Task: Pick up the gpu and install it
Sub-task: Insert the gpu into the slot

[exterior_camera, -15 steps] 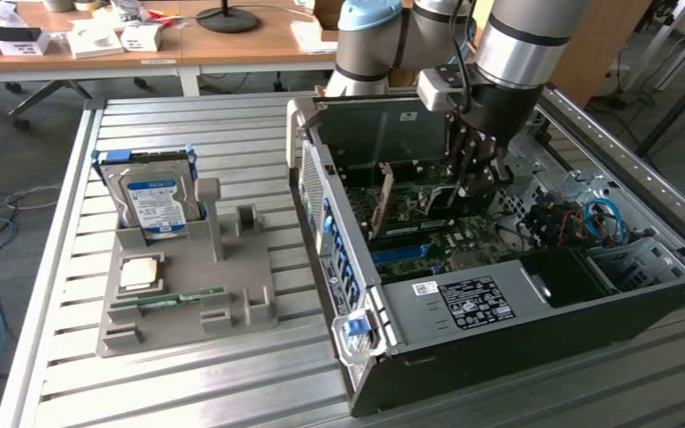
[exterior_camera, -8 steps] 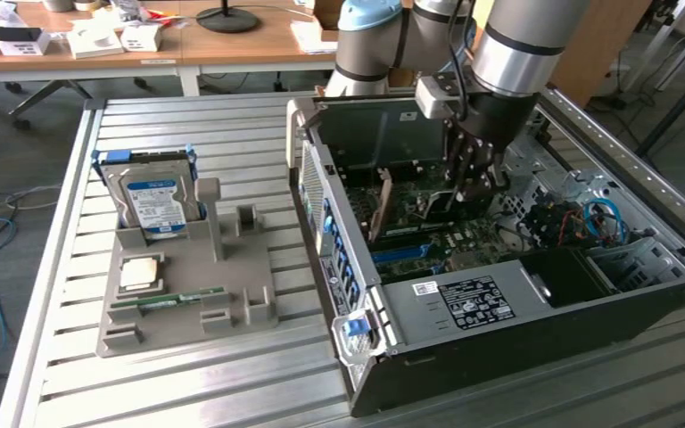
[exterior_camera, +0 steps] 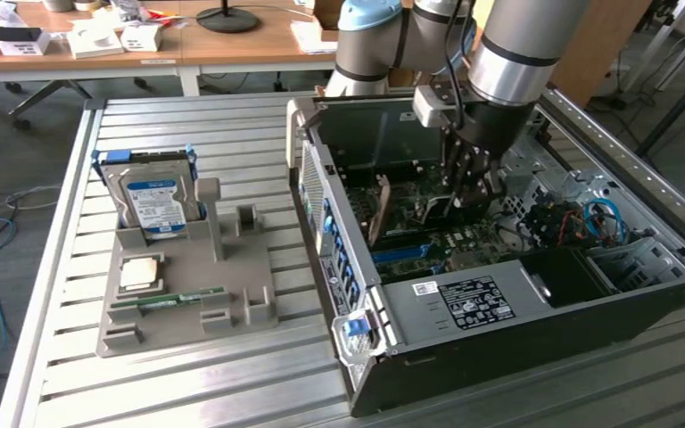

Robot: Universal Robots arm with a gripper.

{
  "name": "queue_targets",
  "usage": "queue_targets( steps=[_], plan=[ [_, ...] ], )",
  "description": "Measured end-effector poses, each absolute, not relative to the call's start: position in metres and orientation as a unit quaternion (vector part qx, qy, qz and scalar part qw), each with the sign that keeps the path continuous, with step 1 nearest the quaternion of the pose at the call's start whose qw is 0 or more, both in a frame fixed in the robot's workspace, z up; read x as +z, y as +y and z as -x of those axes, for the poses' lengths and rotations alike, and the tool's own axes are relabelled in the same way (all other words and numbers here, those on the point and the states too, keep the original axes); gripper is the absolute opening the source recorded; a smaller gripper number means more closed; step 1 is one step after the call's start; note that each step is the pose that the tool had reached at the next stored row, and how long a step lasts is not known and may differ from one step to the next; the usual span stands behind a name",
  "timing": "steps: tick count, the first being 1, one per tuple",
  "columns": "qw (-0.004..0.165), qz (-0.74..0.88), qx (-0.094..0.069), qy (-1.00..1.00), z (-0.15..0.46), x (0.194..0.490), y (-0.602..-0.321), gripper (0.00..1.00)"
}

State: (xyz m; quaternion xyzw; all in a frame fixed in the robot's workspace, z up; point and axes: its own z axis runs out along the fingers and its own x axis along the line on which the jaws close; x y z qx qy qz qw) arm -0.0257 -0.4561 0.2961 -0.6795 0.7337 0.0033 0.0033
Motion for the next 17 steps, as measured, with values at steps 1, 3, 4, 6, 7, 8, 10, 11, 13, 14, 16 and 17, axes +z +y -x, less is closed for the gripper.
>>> queue_targets(
  steps=[1, 3, 4, 6, 7, 8, 10, 11, 13, 14, 16, 17],
  plan=[
    [0.003, 0.680, 0.003, 0.734, 0.0257, 0.2952, -0.4561, 0.26],
    [0.003, 0.679, 0.003, 0.734, 0.0257, 0.2947, -0.4561, 0.26],
    [0.003, 0.679, 0.003, 0.734, 0.0257, 0.2945, -0.4561, 0.26],
    [0.004, 0.679, 0.003, 0.734, 0.0258, 0.2942, -0.4567, 0.26],
    [0.003, 0.680, 0.003, 0.734, 0.0257, 0.2942, -0.4576, 0.26],
    [0.003, 0.680, 0.003, 0.734, 0.0257, 0.2942, -0.4588, 0.26],
    [0.003, 0.680, 0.003, 0.733, 0.0257, 0.2942, -0.4611, 0.26],
    [0.003, 0.680, 0.003, 0.733, 0.0257, 0.2942, -0.4619, 0.26],
    [0.003, 0.680, 0.003, 0.734, 0.0258, 0.2942, -0.4628, 0.26],
    [0.003, 0.680, 0.003, 0.734, 0.0258, 0.2942, -0.4628, 0.26],
    [0.003, 0.680, 0.003, 0.733, 0.0257, 0.2942, -0.4628, 0.26],
    [0.003, 0.680, 0.003, 0.733, 0.0257, 0.2942, -0.4628, 0.26]
  ],
)
